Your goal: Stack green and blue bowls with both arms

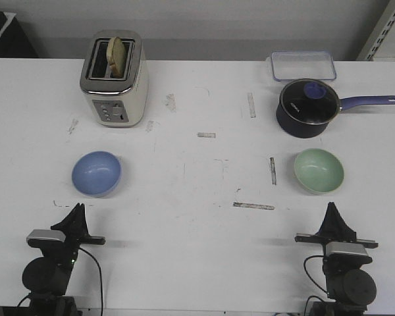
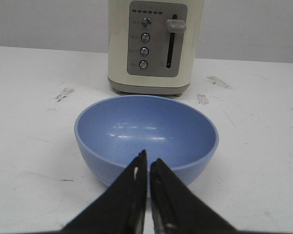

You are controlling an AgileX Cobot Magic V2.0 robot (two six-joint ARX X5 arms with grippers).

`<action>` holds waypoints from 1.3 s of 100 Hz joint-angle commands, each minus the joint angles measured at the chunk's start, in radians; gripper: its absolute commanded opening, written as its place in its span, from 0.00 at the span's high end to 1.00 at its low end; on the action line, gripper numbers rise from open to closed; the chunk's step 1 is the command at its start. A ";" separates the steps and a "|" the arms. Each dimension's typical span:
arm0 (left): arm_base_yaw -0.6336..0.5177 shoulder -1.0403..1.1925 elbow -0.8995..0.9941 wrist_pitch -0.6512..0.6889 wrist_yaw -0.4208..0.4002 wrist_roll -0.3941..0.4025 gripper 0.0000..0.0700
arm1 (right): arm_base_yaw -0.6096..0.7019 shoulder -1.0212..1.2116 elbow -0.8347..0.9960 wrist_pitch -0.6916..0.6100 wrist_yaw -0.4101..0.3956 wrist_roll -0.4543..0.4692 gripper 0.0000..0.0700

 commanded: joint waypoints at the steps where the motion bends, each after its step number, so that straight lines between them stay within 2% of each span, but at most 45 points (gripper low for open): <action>1: -0.001 -0.001 -0.021 0.010 -0.002 0.002 1.00 | 0.001 0.000 0.085 0.027 0.001 0.000 1.00; 17: -0.001 -0.001 -0.021 0.010 -0.002 0.002 1.00 | 0.001 0.089 0.339 -0.059 0.011 -0.025 1.00; 41: -0.001 -0.001 -0.021 0.010 -0.002 0.002 1.00 | 0.001 0.430 0.779 -0.272 -0.002 -0.019 0.99; 46: -0.001 -0.001 -0.021 0.010 -0.002 0.002 1.00 | 0.001 0.511 0.862 -0.337 -0.004 -0.014 0.91; 58: -0.001 -0.001 -0.021 0.010 -0.002 0.002 1.00 | 0.001 0.697 1.032 -0.489 0.000 -0.015 0.55; 65: -0.001 -0.001 -0.021 0.010 -0.002 0.002 1.00 | -0.002 0.794 1.101 -0.560 0.003 -0.021 0.45; 89: -0.001 -0.001 -0.021 0.010 -0.002 0.002 1.00 | -0.087 1.069 1.162 -0.687 -0.014 -0.043 0.44; 113: -0.001 -0.001 -0.021 0.010 -0.002 0.002 1.00 | -0.224 1.329 1.162 -0.792 -0.135 -0.049 0.44; 130: -0.001 -0.001 -0.021 0.010 -0.002 0.002 1.00 | -0.261 1.478 1.162 -0.816 -0.158 -0.099 0.44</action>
